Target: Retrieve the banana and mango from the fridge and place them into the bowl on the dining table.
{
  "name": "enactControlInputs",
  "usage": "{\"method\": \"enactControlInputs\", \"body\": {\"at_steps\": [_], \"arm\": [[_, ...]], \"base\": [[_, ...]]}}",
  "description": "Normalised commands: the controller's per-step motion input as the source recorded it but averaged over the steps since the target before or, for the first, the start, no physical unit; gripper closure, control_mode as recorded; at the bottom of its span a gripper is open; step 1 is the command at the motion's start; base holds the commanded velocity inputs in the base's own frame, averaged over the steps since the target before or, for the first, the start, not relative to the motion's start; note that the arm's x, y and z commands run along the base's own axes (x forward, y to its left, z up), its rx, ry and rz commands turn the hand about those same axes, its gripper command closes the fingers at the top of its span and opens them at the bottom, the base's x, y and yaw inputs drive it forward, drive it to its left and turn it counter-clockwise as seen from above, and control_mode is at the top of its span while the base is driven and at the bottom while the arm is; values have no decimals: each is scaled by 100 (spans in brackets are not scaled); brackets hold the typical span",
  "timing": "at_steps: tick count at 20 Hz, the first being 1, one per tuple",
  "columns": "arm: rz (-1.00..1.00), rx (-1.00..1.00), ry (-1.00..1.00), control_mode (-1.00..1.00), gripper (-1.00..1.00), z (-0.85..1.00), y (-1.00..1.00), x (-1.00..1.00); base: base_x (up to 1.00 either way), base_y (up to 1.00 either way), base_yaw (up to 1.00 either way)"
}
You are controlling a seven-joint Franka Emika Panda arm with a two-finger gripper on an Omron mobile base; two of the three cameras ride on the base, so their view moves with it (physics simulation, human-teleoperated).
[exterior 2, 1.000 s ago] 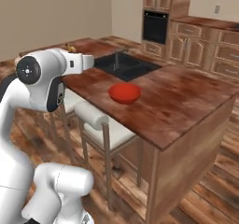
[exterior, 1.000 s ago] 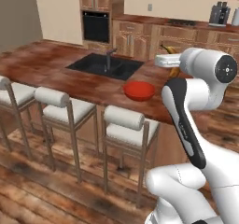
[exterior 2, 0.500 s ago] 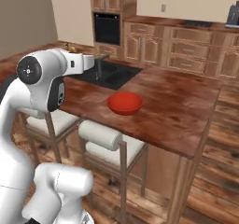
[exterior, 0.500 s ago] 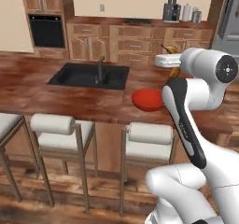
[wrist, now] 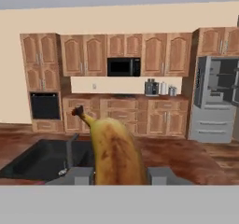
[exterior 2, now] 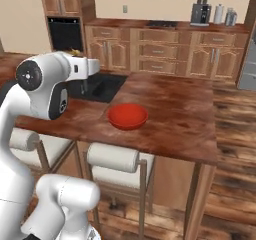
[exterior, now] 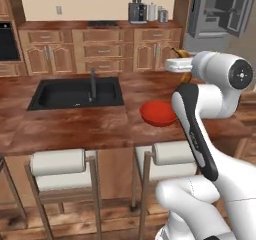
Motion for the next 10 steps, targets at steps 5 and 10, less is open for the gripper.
{"method": "enactControlInputs", "body": {"at_steps": [5, 10], "arm": [[0, 0, 0, 100, 100, 0, 0, 0], [0, 0, 0, 100, 100, 0, 0, 0]], "base": [[52, -7, -30], [51, -37, -9]]}}
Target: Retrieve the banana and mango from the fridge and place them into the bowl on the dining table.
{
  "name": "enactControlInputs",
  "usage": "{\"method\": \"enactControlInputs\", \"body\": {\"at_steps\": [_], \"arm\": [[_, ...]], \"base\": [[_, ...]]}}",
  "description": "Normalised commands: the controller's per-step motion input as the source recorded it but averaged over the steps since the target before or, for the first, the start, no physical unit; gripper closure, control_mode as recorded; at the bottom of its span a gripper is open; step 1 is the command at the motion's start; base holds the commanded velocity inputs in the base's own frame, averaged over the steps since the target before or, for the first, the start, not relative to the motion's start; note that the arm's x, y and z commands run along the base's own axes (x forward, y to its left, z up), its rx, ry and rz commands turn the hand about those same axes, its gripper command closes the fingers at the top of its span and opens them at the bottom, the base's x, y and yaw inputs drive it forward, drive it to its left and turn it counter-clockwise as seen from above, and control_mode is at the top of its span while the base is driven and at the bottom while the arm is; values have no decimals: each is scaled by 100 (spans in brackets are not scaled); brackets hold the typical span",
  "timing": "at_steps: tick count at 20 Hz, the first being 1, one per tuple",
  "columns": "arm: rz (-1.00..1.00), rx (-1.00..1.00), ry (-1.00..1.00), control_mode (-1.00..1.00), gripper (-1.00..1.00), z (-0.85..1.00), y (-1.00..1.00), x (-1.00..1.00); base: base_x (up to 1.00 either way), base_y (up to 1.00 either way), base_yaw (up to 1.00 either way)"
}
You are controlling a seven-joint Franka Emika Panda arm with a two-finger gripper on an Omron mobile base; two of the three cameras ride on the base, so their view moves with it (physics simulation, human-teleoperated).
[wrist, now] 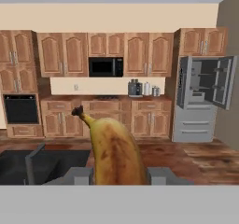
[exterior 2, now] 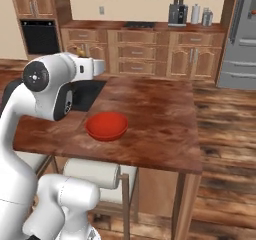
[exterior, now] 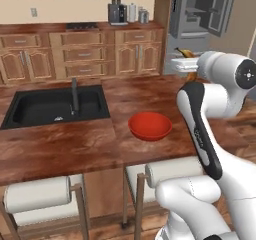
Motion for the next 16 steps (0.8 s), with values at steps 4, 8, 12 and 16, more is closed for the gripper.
{"method": "enactControlInputs", "body": {"at_steps": [4, 8, 12, 16], "arm": [[0, 0, 0, 100, 100, 0, 0, 0], [0, 0, 0, 100, 100, 0, 0, 0], [0, 0, 0, 100, 100, 0, 0, 0], [0, 0, 0, 100, 100, 0, 0, 0]], "base": [[74, -14, 0], [52, -1, 0], [35, 0, 0], [45, -1, -1]]}}
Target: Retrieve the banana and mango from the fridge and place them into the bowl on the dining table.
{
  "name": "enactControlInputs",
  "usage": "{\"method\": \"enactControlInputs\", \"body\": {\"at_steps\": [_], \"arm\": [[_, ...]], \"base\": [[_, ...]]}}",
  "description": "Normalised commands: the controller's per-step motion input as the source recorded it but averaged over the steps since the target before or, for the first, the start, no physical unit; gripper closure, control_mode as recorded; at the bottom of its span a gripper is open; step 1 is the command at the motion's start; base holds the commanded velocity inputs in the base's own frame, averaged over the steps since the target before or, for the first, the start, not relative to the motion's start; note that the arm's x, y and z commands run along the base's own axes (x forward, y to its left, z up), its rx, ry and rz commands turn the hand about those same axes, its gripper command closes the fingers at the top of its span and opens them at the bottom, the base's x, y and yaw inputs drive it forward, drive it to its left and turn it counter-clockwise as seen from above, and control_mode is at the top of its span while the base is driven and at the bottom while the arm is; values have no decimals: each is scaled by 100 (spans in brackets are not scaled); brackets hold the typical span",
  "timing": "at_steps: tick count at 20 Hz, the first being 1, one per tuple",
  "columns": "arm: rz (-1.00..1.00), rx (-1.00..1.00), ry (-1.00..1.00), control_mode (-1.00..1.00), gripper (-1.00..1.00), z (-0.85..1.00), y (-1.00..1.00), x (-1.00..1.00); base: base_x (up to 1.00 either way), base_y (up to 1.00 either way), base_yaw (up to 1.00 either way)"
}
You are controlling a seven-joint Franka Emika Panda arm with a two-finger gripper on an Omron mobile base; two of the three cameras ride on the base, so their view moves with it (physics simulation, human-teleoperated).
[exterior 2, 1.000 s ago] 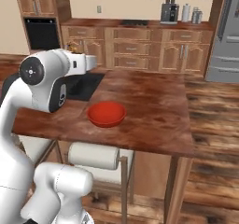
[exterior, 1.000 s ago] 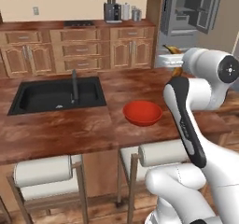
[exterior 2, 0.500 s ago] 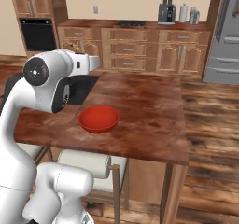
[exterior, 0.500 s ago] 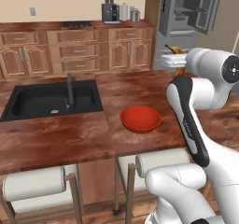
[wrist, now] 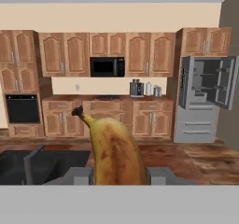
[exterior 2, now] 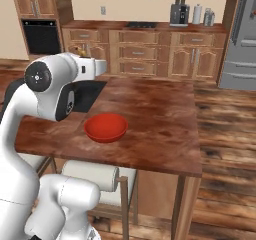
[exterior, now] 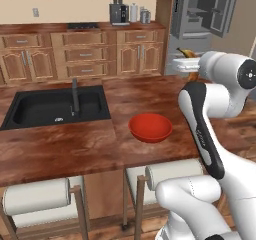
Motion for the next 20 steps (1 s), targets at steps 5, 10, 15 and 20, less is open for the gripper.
{"method": "enactControlInputs", "body": {"at_steps": [5, 10, 15, 20], "arm": [[-5, 1, 33, -100, 100, -14, -4, 64], [-5, 0, 47, -100, 100, -27, 0, 54], [-4, 0, 37, -100, 100, -47, 0, 35], [0, 0, 26, -100, 100, -65, 0, 28]], "base": [[0, 0, 0], [0, 0, 0], [0, 0, 0], [0, 0, 0]]}}
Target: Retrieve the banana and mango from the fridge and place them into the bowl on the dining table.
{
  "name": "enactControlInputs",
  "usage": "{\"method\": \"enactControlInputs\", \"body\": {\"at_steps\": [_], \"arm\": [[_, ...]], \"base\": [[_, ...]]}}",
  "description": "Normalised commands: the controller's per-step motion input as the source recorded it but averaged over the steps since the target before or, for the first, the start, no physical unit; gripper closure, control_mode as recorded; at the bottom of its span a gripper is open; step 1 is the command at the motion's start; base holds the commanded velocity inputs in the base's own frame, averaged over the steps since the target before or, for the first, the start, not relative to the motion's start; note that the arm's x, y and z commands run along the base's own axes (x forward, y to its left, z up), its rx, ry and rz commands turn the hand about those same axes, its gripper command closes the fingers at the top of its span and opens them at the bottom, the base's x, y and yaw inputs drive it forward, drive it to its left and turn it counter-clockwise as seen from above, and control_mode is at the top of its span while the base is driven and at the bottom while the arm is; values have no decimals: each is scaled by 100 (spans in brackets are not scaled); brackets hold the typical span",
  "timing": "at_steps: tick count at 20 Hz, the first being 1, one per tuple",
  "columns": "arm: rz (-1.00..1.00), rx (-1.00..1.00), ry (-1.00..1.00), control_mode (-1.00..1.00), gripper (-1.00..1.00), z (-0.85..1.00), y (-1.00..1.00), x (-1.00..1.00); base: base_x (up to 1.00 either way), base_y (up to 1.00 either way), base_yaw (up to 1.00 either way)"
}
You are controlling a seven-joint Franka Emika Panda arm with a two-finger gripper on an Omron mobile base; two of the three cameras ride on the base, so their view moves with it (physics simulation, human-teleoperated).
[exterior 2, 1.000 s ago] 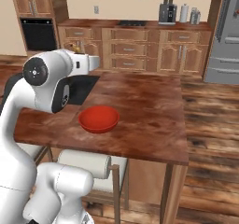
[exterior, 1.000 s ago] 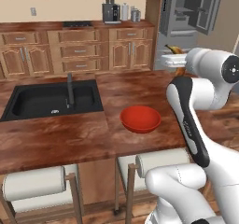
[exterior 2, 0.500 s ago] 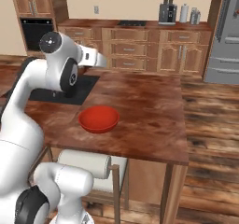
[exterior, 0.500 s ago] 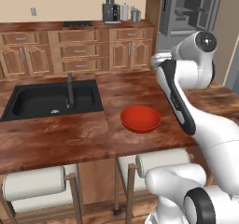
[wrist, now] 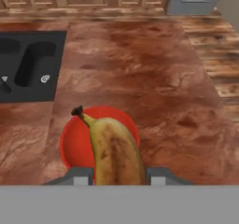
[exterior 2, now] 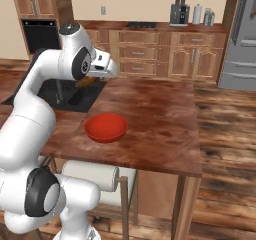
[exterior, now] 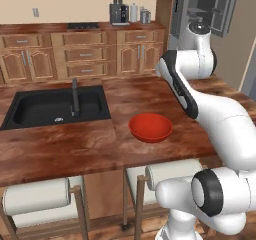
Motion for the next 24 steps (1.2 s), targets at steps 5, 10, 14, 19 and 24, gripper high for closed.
{"method": "enactControlInputs", "body": {"at_steps": [5, 10, 14, 19, 24], "arm": [[0, 0, 22, -100, 100, -72, 0, 33], [0, 0, 10, -100, 100, -48, 0, 18], [-1, 0, 9, -100, 100, -29, 0, 11], [-3, 0, 3, -100, 100, -41, 0, 0], [-3, 0, 0, -100, 100, -67, 0, 0]], "base": [[0, 0, 0], [0, 0, 0], [0, 0, 0], [0, 0, 0], [0, 0, 0]]}}
